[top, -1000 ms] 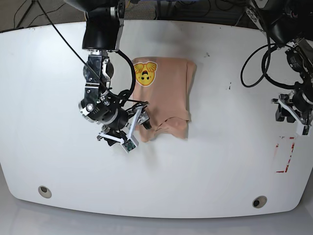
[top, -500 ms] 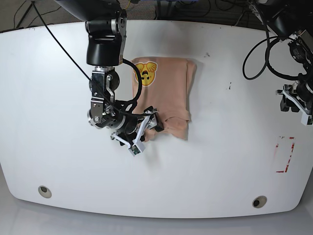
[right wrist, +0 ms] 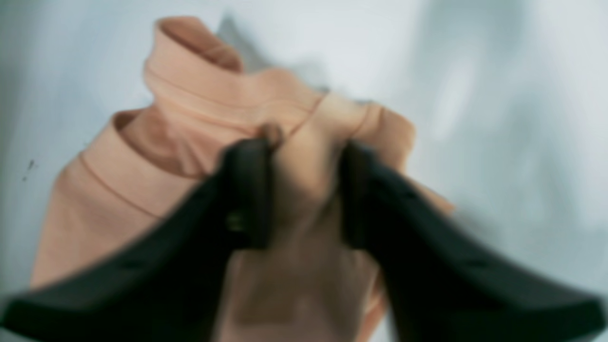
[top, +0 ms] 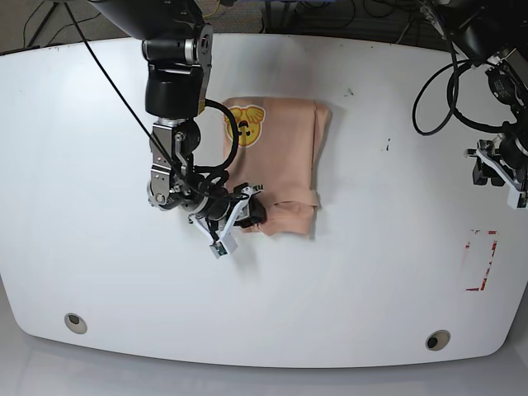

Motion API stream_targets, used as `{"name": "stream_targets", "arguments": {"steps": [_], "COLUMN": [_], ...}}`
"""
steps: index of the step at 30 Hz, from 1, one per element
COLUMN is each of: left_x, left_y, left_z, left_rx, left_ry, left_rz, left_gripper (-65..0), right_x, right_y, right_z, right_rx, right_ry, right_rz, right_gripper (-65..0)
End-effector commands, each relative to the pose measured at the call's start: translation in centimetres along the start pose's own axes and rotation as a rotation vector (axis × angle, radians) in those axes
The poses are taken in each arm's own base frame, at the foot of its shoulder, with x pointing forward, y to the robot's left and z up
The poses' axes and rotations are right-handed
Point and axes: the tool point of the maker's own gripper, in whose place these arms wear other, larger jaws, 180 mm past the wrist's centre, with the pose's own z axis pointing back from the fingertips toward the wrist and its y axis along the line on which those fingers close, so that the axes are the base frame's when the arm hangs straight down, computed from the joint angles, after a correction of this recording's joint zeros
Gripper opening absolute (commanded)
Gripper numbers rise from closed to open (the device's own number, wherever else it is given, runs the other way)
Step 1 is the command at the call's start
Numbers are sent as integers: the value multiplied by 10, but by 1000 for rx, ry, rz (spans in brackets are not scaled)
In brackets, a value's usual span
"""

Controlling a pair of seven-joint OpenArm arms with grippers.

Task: Layout the t-shirt on the table in an organized manner, then fold the t-shirt properly
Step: 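Release both grippers and smooth the bundle edge with the right gripper, then grasp the folded bundle with the left gripper from above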

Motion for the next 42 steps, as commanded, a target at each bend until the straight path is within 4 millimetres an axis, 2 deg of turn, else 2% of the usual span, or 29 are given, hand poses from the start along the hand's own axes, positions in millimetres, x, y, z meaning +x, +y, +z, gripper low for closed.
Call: {"name": "stream_targets", "arguments": {"steps": [1,4,7,15,20,25,28,32,38,42], "left_x": [18,18,19,21,22,27,23,25,30,50], "left_y": [4,2,-7,-30,-53,-73,-101,-132,-199,-244], "left_z": [5,4,0,-10,-16,-19,-24,-26,-28,-28], "left_rx": [7,3,-17,-72,-117,-155,-212,-271,-407,-495], "left_ry": [-55,-52,-44,-27,-29,-28,-18,-31,-56,-105], "left_rz": [-18,-21,-45,-95,-119,-172,-209,-252,-307,-346], "left_gripper": [-411,-411,-411,-411,-411,-411,-411,-411,-411,-411], "right_x": [34,43,41,50,49,53,52,57,59,58], "right_y": [0,-5,-11,-22,-28,-34,-33,-28,-32,-35], "right_z": [7,17,25,39,43,51,58,73,117,141], "right_rx": [-4,-29,-50,-94,-108,-127,-142,-173,-280,-342], "right_ry": [-87,-108,-95,-111,-108,-117,-126,-145,-151,-163], "right_rz": [31,62,78,122,126,142,160,203,269,286], "right_gripper": [-601,-621,-604,-555,-476,-339,-219,-132,-119,-119]}}
